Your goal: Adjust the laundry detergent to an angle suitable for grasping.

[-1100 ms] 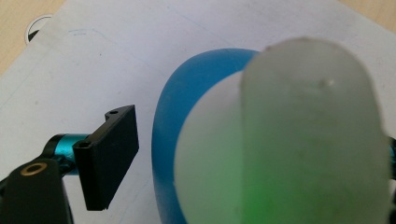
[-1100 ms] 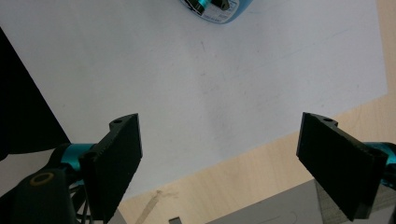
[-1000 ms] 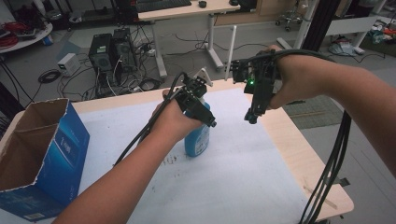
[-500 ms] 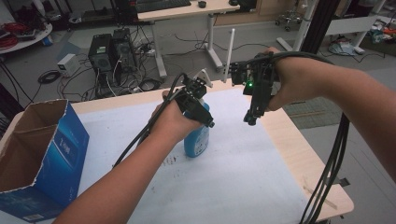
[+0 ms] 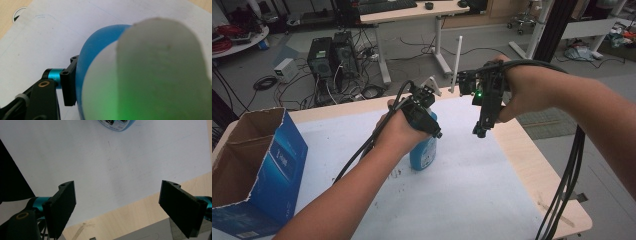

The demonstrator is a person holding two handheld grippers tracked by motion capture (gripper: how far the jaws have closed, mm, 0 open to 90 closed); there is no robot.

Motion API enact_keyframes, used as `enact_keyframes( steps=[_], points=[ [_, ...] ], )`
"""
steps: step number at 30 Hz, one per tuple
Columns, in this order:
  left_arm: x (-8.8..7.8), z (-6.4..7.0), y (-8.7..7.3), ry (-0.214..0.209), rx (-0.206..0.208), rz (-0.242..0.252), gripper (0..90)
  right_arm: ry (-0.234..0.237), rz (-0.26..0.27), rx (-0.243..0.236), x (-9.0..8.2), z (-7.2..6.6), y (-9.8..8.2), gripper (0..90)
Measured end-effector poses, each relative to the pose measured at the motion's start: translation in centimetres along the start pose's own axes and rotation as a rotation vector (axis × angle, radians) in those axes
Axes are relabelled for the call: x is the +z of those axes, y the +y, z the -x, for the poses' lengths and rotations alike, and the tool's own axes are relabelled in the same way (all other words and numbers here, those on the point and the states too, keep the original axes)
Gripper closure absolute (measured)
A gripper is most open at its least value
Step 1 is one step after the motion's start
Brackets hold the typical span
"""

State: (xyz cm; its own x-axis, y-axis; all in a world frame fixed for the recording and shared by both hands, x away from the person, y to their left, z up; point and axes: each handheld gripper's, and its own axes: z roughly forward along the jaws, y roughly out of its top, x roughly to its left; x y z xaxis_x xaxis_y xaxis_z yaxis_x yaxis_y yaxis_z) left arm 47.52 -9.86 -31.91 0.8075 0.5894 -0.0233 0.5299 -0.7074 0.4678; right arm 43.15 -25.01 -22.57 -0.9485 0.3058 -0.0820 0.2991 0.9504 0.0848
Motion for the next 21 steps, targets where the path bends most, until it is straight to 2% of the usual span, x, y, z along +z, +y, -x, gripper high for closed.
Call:
enact_keyframes(
  steps=[2, 8, 10, 12, 13, 15, 21],
  points=[
    [0.04, -0.02, -0.01, 0.004, 0.003, -0.001, 34.5, 0.001, -0.004, 0.013, -0.01, -0.05, 0.01, 13.6],
    [0.25, 0.33, 0.04, 0.015, 0.011, -0.007, 40.6, -0.001, 0.001, -0.002, 0.07, 0.08, -0.09, 13.7],
    [0.3, 0.33, 0.02, 0.01, -0.01, 0.0, 41.4, 0.0, -0.001, 0.015, 0.04, -0.04, -0.15, 13.7],
    [0.24, 0.16, -0.01, 0.002, -0.012, -0.007, 42.1, -0.001, 0.001, 0.005, 0.08, 0.03, -0.21, 13.6],
    [0.28, 0.21, -0.01, -0.001, -0.034, 0.001, 42.5, 0.0, 0.0, 0.012, 0.05, -0.02, -0.26, 13.6],
    [0.19, 0.13, -0.02, -0.001, -0.023, -0.009, 43.1, -0.002, 0.004, 0.012, 0.01, 0.0, -0.33, 13.6],
    [-0.24, 0.14, -0.13, -0.003, -0.011, 0.0, 43.8, -0.006, 0.008, 0.013, -0.16, -0.13, -0.49, 13.6]
  ],
)
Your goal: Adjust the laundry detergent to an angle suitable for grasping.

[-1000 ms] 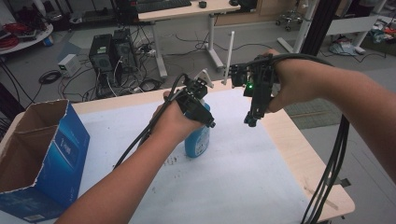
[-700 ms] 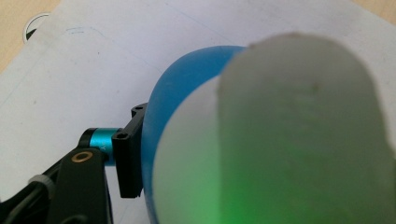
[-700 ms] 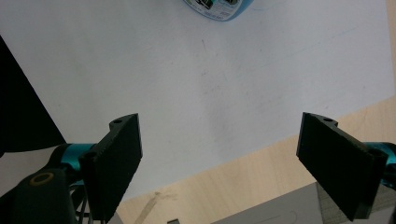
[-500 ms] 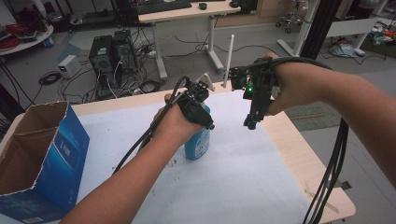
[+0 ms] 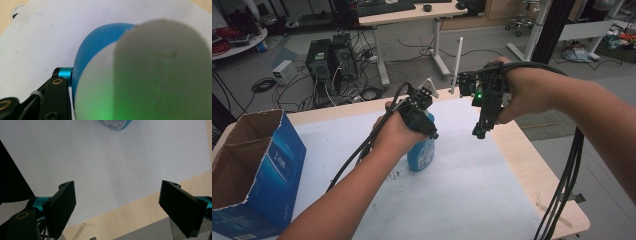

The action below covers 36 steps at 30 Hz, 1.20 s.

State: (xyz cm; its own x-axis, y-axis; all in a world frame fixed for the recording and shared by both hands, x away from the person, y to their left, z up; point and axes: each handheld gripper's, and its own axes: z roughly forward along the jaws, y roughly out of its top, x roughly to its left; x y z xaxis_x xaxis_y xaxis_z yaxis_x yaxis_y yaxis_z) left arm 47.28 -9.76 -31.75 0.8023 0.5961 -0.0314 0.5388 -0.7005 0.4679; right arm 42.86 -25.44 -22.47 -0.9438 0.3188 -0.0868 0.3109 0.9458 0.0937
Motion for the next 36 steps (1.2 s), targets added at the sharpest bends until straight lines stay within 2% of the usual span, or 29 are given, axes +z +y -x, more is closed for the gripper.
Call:
enact_keyframes(
  steps=[3, 4, 7, 8, 13, 16, 17, 18, 19, 23, 24, 25, 26, 27, 28, 32, 34, 35, 36],
  points=[
    [-0.7, 0.0, -0.1, -0.005, -0.004, 0.028, 43.7, 0.0, 0.0, 0.0, 0.0, 0.0, 0.0, 13.6],
    [-1.6, -0.3, -0.2, -0.018, 0.031, 0.001, 43.7, 0.0, -0.002, 0.007, -0.1, -0.1, 0.0, 13.6],
    [-2.4, -0.5, -0.3, -0.028, 0.036, -0.001, 43.7, 0.001, 0.007, 0.002, -0.1, 0.0, 0.1, 13.6],
    [-3.1, -0.6, -0.5, -0.032, 0.048, -0.003, 43.7, -0.001, 0.007, 0.003, -0.1, -0.1, 0.2, 13.6],
    [-4.6, -0.8, -1.0, -0.025, 0.071, -0.001, 43.7, -0.001, 0.006, -0.002, -0.1, -0.3, 0.7, 13.6],
    [-6.2, -1.1, -1.6, -0.039, 0.094, -0.004, 43.7, -0.001, 0.01, -0.022, 0.0, -0.4, 1.3, 13.6],
    [-6.2, -1.1, -1.6, -0.039, 0.094, -0.004, 43.7, -0.001, 0.01, -0.022, 0.0, -0.4, 1.3, 13.6],
    [-7.0, -1.1, -2.0, -0.043, 0.115, -0.006, 43.7, 0.0, 0.009, -0.021, 0.0, -0.6, 1.6, 13.6],
    [-7.0, -1.1, -2.0, -0.043, 0.115, -0.006, 43.7, 0.0, 0.009, -0.021, 0.0, -0.6, 1.6, 13.6],
    [-8.5, -1.1, -2.9, -0.046, 0.171, -0.014, 43.7, -0.002, 0.008, -0.031, 0.0, -0.8, 2.1, 13.6],
    [-9.1, -1.0, -3.4, -0.048, 0.197, -0.018, 43.7, 0.002, 0.012, -0.037, 0.0, -0.9, 2.4, 13.7],
    [-9.1, -1.0, -3.4, -0.048, 0.197, -0.018, 43.7, 0.002, 0.012, -0.037, 0.0, -0.9, 2.4, 13.7],
    [-9.8, -1.1, -4.1, -0.057, 0.223, -0.019, 43.7, 0.002, 0.007, -0.04, 0.1, -1.0, 2.6, 13.6],
    [-9.8, -1.1, -4.1, -0.057, 0.223, -0.019, 43.7, 0.002, 0.007, -0.04, 0.1, -1.0, 2.6, 13.6],
    [-10.5, -1.2, -4.7, -0.073, 0.237, -0.016, 43.7, 0.002, 0.011, -0.052, 0.3, -1.0, 2.7, 13.6],
    [-11.5, -1.5, -5.9, -0.101, 0.267, -0.012, 43.7, 0.004, 0.005, -0.049, 0.2, -1.3, 3.1, 13.6],
    [-11.9, -1.5, -6.4, -0.109, 0.283, -0.009, 43.7, 0.003, 0.008, -0.066, 0.2, -1.4, 3.3, 13.6],
    [-12.2, -1.6, -6.8, -0.11, 0.292, -0.012, 43.6, 0.004, 0.005, -0.052, 0.1, -1.6, 3.4, 13.6],
    [-12.3, -1.6, -7.2, -0.112, 0.3, -0.012, 43.7, 0.002, 0.008, -0.063, 0.2, -1.7, 3.6, 13.6]
  ],
)
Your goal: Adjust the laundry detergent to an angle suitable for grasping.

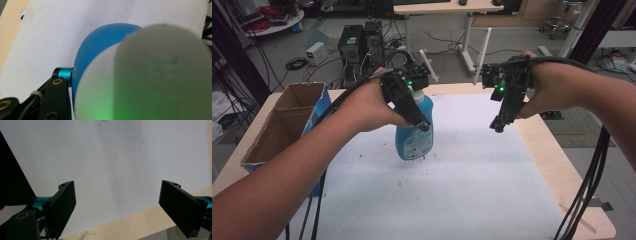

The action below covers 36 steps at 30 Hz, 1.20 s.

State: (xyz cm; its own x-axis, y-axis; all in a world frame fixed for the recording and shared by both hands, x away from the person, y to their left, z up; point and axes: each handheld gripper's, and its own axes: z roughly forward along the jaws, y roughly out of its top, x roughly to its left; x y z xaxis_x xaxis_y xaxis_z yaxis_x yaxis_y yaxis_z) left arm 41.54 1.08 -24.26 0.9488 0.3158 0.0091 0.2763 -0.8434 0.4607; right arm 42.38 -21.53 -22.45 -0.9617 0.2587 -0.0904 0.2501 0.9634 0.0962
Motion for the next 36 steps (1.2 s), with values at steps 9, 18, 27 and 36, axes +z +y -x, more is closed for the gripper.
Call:
enact_keyframes(
  steps=[9, 18, 27, 36],
  points=[
    [-0.6, 0.8, -2.8, -0.023, 0.076, -0.024, 43.7, 0.006, 0.008, -0.027, 0.5, -0.8, 1.4, 13.6],
    [-0.2, 1.4, -4.5, -0.126, 0.161, -0.051, 43.6, 0.013, -0.005, -0.035, 0.9, -1.0, 2.0, 13.6],
    [0.7, 2.0, -5.5, -0.184, 0.28, -0.084, 43.5, 0.015, -0.008, -0.048, 0.9, -1.2, 2.4, 13.6],
    [1.1, 2.1, -6.7, -0.234, 0.375, -0.087, 43.6, 0.011, -0.004, -0.045, 0.8, -1.4, 2.3, 13.6]
  ],
)
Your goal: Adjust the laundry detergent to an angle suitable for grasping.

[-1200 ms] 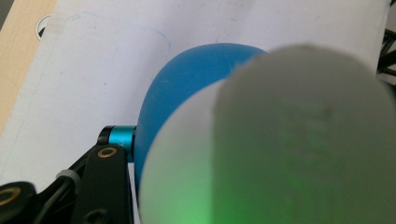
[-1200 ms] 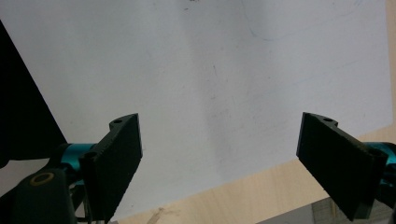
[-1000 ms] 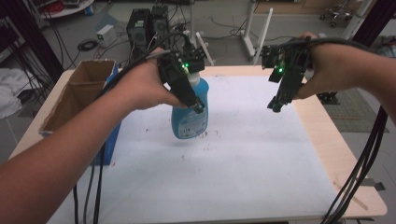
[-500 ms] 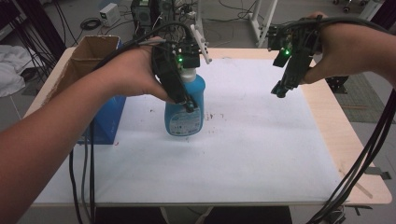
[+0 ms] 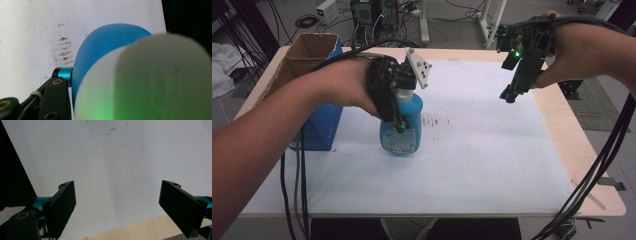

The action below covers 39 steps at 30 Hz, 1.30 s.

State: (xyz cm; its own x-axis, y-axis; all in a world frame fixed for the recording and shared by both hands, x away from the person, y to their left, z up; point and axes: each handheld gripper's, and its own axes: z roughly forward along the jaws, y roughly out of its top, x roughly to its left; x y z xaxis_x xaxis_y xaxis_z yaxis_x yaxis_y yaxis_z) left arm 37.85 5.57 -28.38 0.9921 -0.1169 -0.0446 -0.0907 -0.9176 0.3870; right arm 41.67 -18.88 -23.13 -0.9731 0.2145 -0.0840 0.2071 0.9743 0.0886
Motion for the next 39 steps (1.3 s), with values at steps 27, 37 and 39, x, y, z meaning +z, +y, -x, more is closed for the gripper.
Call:
enact_keyframes(
  steps=[27, 37, 39],
  points=[
    [2.1, 0.9, -1.4, -0.092, 0.17, 0.025, 43.5, -0.008, -0.001, -0.003, -0.3, -0.4, -0.1, 13.6],
    [2.5, 1.2, -1.4, -0.105, 0.175, 0.028, 43.5, -0.003, 0.007, -0.012, 0.1, -0.5, 0.2, 13.6],
    [2.6, 1.2, -1.4, -0.107, 0.18, 0.029, 43.4, -0.001, 0.01, -0.018, 0.1, -0.4, 0.3, 13.6]
  ],
)
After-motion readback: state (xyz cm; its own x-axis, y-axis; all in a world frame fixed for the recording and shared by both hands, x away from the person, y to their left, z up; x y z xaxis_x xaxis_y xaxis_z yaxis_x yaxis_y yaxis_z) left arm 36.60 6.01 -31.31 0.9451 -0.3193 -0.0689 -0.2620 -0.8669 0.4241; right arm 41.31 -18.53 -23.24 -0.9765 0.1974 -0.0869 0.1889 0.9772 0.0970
